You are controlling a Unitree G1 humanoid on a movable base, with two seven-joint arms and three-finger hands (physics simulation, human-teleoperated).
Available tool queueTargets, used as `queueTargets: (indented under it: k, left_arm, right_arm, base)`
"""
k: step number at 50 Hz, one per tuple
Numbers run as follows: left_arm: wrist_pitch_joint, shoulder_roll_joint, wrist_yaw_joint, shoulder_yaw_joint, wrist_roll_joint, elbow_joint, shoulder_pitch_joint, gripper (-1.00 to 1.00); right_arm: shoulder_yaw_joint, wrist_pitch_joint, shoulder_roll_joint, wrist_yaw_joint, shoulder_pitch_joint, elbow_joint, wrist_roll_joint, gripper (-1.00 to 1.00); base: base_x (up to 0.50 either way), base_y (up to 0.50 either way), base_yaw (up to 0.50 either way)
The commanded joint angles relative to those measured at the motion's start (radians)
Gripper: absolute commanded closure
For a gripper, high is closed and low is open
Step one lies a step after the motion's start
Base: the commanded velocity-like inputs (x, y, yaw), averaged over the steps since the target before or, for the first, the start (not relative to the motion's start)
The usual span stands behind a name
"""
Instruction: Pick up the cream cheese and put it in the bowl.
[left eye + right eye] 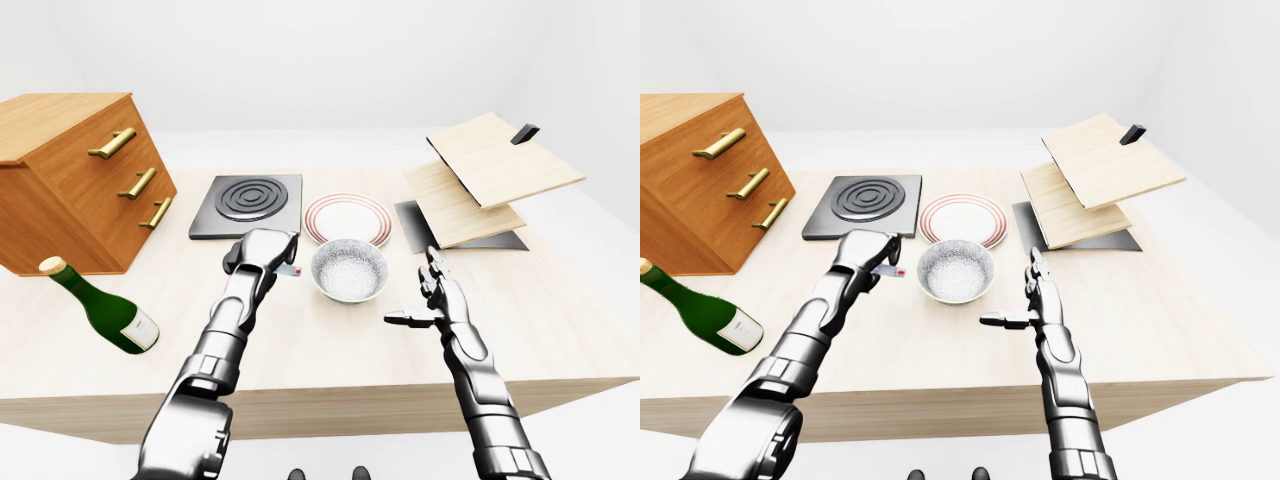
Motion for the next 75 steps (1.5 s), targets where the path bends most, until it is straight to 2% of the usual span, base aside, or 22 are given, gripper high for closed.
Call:
queueTargets:
  k: [1, 6, 13, 16, 21, 28, 33, 37, 43, 47, 50, 55, 64, 72, 75]
  left_arm:
    - [0.003, -0.001, -0.083, 0.027, 0.009, -0.180, 0.021, 1.00]
    - [0.005, -0.008, -0.089, 0.030, 0.006, -0.195, 0.015, 1.00]
    - [0.015, -0.008, -0.110, 0.030, 0.029, -0.253, 0.010, 1.00]
    - [0.021, -0.008, -0.152, 0.038, 0.023, -0.300, 0.005, 1.00]
    - [0.024, -0.016, -0.181, 0.037, 0.032, -0.356, 0.018, 1.00]
    - [0.028, -0.048, -0.164, 0.019, 0.046, -0.318, -0.010, 1.00]
    - [0.033, -0.084, -0.181, -0.001, 0.062, -0.333, -0.021, 1.00]
    - [0.037, -0.105, -0.185, -0.011, 0.072, -0.329, -0.031, 1.00]
    - [0.038, -0.158, -0.113, -0.037, 0.070, -0.223, -0.056, 1.00]
    - [0.040, -0.175, -0.086, -0.049, 0.074, -0.182, -0.070, 1.00]
    - [0.040, -0.183, -0.079, -0.052, 0.073, -0.170, -0.075, 1.00]
    - [0.048, -0.217, -0.020, -0.071, 0.081, -0.073, -0.106, 1.00]
    - [0.052, -0.249, -0.004, -0.082, 0.080, -0.035, -0.130, 1.00]
    - [0.060, -0.278, -0.031, -0.097, 0.097, -0.052, -0.134, 1.00]
    - [0.062, -0.290, -0.039, -0.102, 0.102, -0.057, -0.131, 1.00]
  right_arm:
    - [0.000, 0.002, 0.001, 0.002, 0.004, -0.008, 0.002, -1.00]
    - [-0.001, -0.006, 0.001, 0.003, 0.005, 0.000, 0.001, -1.00]
    - [-0.006, 0.010, -0.002, 0.002, 0.010, -0.024, 0.008, -1.00]
    - [-0.008, 0.010, -0.002, 0.003, 0.014, -0.031, 0.009, -1.00]
    - [-0.010, 0.011, -0.002, 0.003, 0.015, -0.033, 0.011, -1.00]
    - [-0.013, 0.010, -0.004, 0.002, 0.015, -0.031, 0.015, -1.00]
    - [-0.015, -0.003, -0.005, 0.007, 0.016, -0.015, 0.016, -1.00]
    - [-0.018, -0.001, -0.008, 0.007, 0.023, -0.024, 0.019, -1.00]
    - [-0.019, 0.038, -0.004, 0.010, 0.053, -0.106, 0.023, -1.00]
    - [-0.027, 0.020, -0.006, 0.015, 0.040, -0.074, 0.023, -1.00]
    - [-0.026, 0.018, -0.006, 0.015, 0.040, -0.070, 0.022, -1.00]
    - [-0.024, 0.022, -0.005, 0.015, 0.038, -0.071, 0.025, -1.00]
    - [-0.030, 0.027, -0.008, 0.019, 0.043, -0.084, 0.032, -1.00]
    - [-0.032, 0.027, -0.009, 0.022, 0.043, -0.083, 0.034, -1.00]
    - [-0.032, 0.040, -0.007, 0.019, 0.047, -0.101, 0.037, -1.00]
  base:
    - [0.00, 0.00, 0.00]
    - [0.00, 0.00, 0.00]
    - [0.00, 0.00, 0.00]
    - [0.00, 0.00, 0.00]
    - [0.00, 0.00, 0.00]
    - [0.00, 0.00, 0.00]
    - [0.00, 0.00, 0.00]
    - [0.00, 0.00, 0.00]
    - [0.00, 0.00, 0.00]
    - [0.00, 0.00, 0.00]
    - [0.00, 0.00, 0.00]
    - [0.00, 0.00, 0.00]
    - [0.00, 0.00, 0.00]
    - [0.00, 0.00, 0.00]
    - [0.00, 0.00, 0.00]
